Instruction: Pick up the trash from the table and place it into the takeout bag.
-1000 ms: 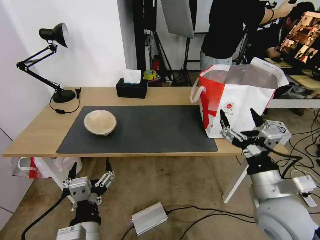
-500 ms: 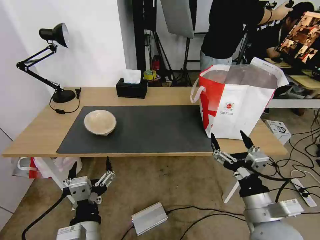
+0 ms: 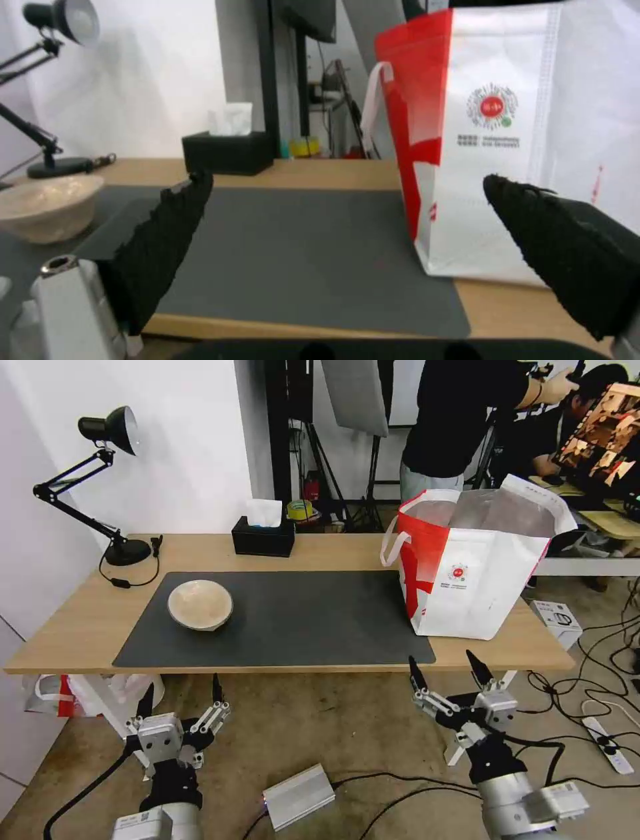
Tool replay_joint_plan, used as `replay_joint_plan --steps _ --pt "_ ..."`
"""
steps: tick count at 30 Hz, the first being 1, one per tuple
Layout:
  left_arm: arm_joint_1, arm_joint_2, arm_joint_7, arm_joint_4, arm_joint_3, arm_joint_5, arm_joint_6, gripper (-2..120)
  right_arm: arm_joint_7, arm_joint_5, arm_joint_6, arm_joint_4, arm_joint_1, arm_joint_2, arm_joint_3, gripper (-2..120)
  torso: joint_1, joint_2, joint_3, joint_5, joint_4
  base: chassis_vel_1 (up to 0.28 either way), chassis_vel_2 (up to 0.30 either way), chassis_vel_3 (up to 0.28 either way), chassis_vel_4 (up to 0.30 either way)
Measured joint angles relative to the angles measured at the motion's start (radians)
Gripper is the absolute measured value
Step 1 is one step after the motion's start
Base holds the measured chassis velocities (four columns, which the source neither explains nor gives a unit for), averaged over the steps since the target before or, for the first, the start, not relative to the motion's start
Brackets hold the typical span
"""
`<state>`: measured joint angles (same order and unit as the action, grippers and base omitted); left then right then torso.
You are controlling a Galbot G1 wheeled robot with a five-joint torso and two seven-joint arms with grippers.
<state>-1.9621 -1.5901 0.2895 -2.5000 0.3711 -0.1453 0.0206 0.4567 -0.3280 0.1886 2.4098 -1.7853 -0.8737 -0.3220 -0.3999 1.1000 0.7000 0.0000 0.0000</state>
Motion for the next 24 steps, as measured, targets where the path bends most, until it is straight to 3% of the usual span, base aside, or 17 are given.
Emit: replay_joint_plan --steps 24 --pt "0.001 0.0 0.0 0.0 0.005 0.002 0.0 100 0.036 0.019 -0.028 -0.011 -0.027 -0.015 0.025 100 0.0 0.0 0.0 0.0 0.0 0.0 0.0 0.0 0.0"
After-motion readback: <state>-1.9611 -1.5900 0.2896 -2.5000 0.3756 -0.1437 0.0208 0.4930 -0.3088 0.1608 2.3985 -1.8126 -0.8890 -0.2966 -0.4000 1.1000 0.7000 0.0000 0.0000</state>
